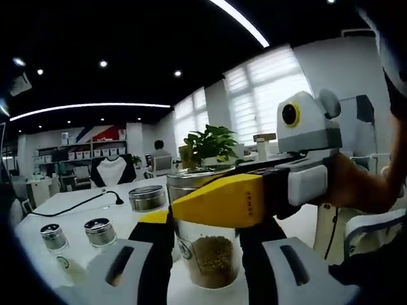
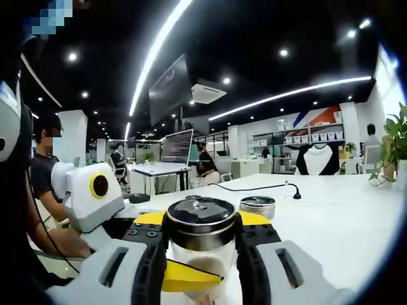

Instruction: Rotate the seasoning bottle until the label or dispensing opening points toward the visible target arrow and the bottle remains upright within the marked orientation range

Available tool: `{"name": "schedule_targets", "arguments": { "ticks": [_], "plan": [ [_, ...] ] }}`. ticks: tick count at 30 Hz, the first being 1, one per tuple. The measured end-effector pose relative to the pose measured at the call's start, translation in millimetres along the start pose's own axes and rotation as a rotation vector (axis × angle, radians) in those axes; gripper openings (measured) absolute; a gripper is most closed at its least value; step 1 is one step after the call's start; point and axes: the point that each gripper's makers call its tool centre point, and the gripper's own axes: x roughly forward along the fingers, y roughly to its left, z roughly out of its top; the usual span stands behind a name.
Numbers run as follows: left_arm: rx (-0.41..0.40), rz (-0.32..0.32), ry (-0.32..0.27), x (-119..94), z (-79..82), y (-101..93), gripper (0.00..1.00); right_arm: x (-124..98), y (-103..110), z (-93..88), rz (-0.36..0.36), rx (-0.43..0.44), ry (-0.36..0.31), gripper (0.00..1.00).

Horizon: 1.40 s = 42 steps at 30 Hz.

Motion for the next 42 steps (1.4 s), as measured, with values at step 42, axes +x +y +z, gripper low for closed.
{"name": "schedule_targets", "arguments": {
  "ticks": [42],
  "plan": [
    [0.031,0.227,0.011,-9.0,-6.2,23.6,0.42,8.1,-16.8,-10.0,-0.197,0.079,0.025,0.35]
  ]
}}
